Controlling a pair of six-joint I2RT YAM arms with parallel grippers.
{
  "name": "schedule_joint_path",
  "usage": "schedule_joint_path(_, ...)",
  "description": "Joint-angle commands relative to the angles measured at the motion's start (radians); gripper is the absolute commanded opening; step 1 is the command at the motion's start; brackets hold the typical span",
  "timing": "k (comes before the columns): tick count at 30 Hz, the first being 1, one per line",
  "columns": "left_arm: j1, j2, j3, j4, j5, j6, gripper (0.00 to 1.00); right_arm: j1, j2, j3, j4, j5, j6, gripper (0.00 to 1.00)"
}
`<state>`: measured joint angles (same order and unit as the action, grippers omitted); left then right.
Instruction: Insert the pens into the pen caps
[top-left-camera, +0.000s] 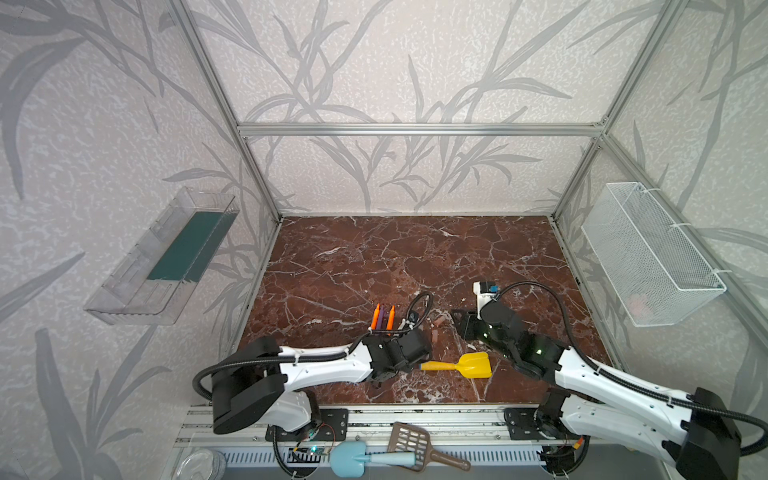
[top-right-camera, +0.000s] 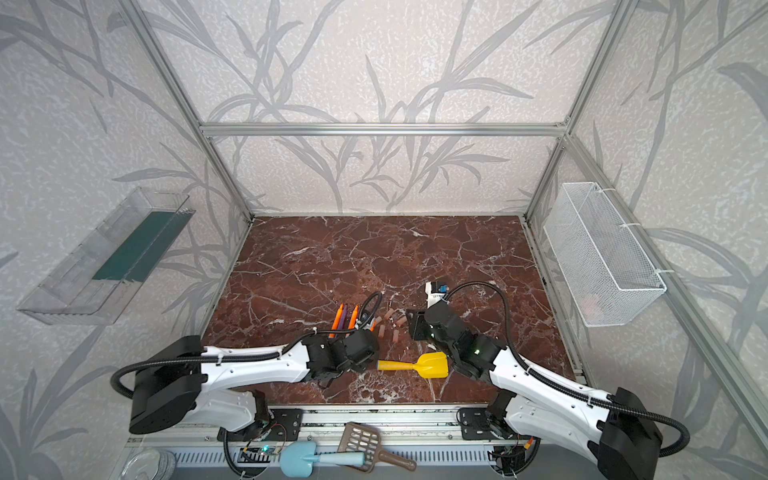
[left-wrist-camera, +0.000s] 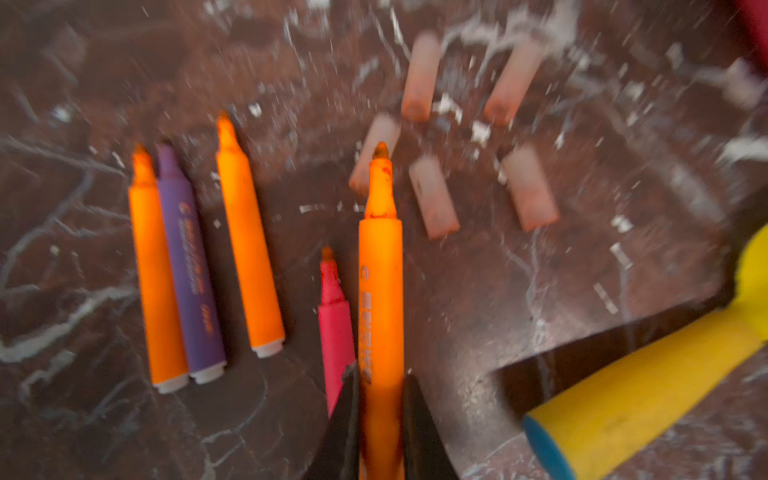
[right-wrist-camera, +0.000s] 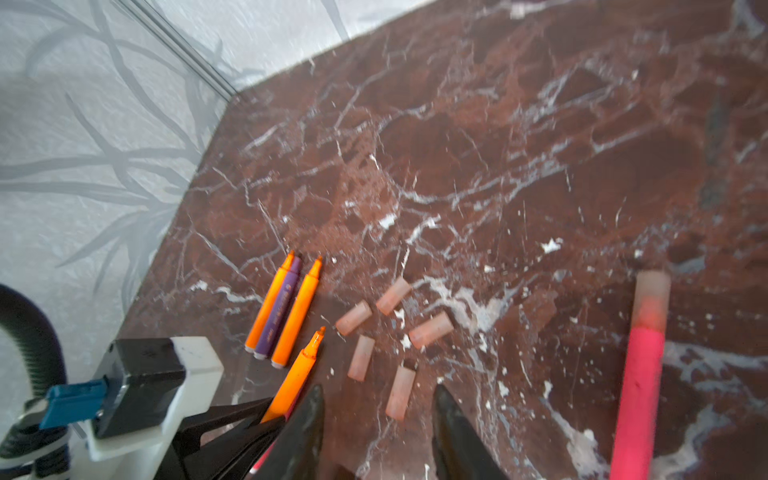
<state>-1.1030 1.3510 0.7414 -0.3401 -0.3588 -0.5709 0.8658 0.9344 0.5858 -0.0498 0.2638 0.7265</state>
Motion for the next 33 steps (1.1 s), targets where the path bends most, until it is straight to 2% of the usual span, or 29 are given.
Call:
schedule_joint_path(1,0.08,-0.099,0.121,-0.013,-0.015,0.126,0.08,0.002,-0.05,0.122,0.069,0.131,-0.079,0.44)
schedule_joint_path(5,0.213,-0.107,0.303,0.042,0.122,0.25,0.08,-0.023,-0.099,0.143,0.216,0.156,-0.13,0.47)
schedule_joint_path(7,0.253,-0.065,0.407,0.063,0.174,0.317,0.06,-0.024,-0.121,0.125,0.309,0.149,-0.17,0.46)
schedule_joint_path(9,0.28,-0.028,0.459,0.096,0.218,0.35,0.04,-0.029,-0.14,0.107,0.309,0.159,-0.163,0.46)
schedule_joint_path(11,0.286,-0.014,0.434,0.167,0.278,0.378,0.02,-0.044,-0.165,0.055,0.315,0.146,-0.123,0.46)
schedule_joint_path(15,0.286,-0.036,0.299,0.277,0.39,0.374,0.0,-0.058,-0.196,-0.041,0.362,0.034,-0.071,0.46)
schedule_joint_path(19,0.289,-0.1,0.174,0.428,0.458,0.355,0.0,-0.063,-0.185,-0.077,0.436,-0.027,-0.067,0.47)
schedule_joint_path(23,0.29,-0.102,0.16,0.445,0.567,0.364,0.0,-0.062,-0.197,-0.056,0.371,-0.075,-0.051,0.47)
schedule_joint_path(25,0.29,-0.101,0.15,0.464,0.609,0.364,0.0,-0.062,-0.185,-0.067,0.401,-0.096,-0.045,0.47)
schedule_joint_path(33,0.288,-0.082,0.153,0.463,0.703,0.367,0.0,-0.063,-0.092,-0.052,0.459,-0.142,-0.017,0.47)
